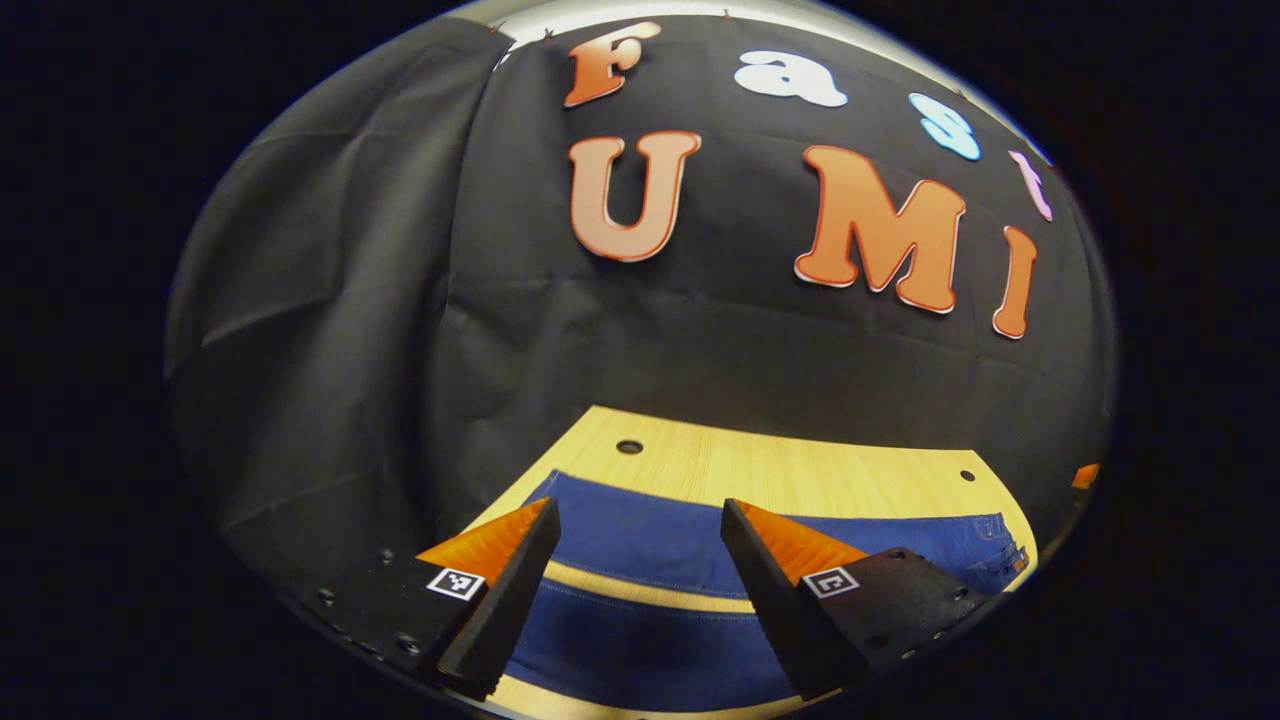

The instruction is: Grasp the waist and the cuffs of the jeans and fold them to make the two legs overlap; first hold the waist and fold one-third of the jeans toward the cuffs, then hold the cuffs and fold the remaining one-third in the same direction to finish folding.

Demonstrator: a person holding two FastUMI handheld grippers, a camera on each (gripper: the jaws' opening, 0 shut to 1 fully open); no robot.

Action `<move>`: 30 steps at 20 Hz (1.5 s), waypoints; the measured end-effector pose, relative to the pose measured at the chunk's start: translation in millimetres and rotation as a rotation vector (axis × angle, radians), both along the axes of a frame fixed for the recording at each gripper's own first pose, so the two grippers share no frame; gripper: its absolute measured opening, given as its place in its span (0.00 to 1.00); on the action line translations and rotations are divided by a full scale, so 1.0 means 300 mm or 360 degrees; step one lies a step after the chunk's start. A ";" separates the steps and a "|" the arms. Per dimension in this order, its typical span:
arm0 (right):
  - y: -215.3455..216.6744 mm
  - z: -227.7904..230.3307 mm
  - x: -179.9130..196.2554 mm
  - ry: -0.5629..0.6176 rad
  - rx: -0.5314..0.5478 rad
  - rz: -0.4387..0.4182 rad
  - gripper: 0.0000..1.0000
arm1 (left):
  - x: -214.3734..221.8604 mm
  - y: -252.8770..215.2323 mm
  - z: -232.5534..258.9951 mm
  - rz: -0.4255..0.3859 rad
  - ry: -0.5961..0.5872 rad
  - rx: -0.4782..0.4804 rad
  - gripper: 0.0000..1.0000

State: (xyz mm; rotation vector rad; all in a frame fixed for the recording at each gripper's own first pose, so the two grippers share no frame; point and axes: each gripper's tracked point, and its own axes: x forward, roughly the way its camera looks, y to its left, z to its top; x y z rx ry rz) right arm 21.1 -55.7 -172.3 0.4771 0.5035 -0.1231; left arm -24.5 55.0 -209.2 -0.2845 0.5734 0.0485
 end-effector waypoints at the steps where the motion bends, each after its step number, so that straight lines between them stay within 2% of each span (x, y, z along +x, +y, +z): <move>1: -0.013 -0.033 -0.002 0.0048 0.0041 -0.0019 0.98 | -0.019 0.015 -0.038 0.0022 0.0058 -0.0044 0.99; 7: -0.040 -0.192 -0.027 0.0287 0.0230 -0.0056 0.98 | -0.171 0.098 -0.319 0.0231 0.0473 -0.0416 0.97; 10: -0.059 -0.263 -0.033 0.0381 0.0342 -0.0111 0.98 | -0.238 0.140 -0.437 0.0321 0.0615 -0.0548 0.97; 13: -0.071 -0.335 -0.061 0.0471 0.0357 -0.0118 0.98 | -0.300 0.196 -0.525 0.0424 0.0721 -0.0661 0.98; 16: -0.057 -0.387 -0.079 0.0555 0.0390 -0.0078 0.98 | -0.366 0.216 -0.604 0.0533 0.0831 -0.0872 0.98; 22: -0.042 -0.496 -0.119 0.0721 0.0626 -0.0151 0.98 | -0.490 0.265 -0.740 0.0754 0.1007 -0.1128 0.97; 23: -0.049 -0.514 -0.131 0.0745 0.0651 -0.0174 0.98 | -0.480 0.279 -0.733 0.0792 0.0949 -0.1185 0.97; 24: -0.060 -0.533 -0.144 0.0769 0.0663 -0.0197 0.99 | -0.469 0.294 -0.746 0.0819 0.0924 -0.1235 0.93; 26: -0.080 -0.569 -0.166 0.0810 0.0683 -0.0231 0.99 | -0.438 0.318 -0.735 0.0852 0.0857 -0.1341 0.92; 29: -0.107 -0.602 -0.183 0.0835 0.0745 -0.0283 0.99 | -0.381 0.313 -0.756 0.0830 0.0746 -0.1474 0.88; 30: -0.117 -0.611 -0.190 0.0839 0.0768 -0.0300 0.98 | -0.356 0.305 -0.767 0.0819 0.0702 -0.1522 0.83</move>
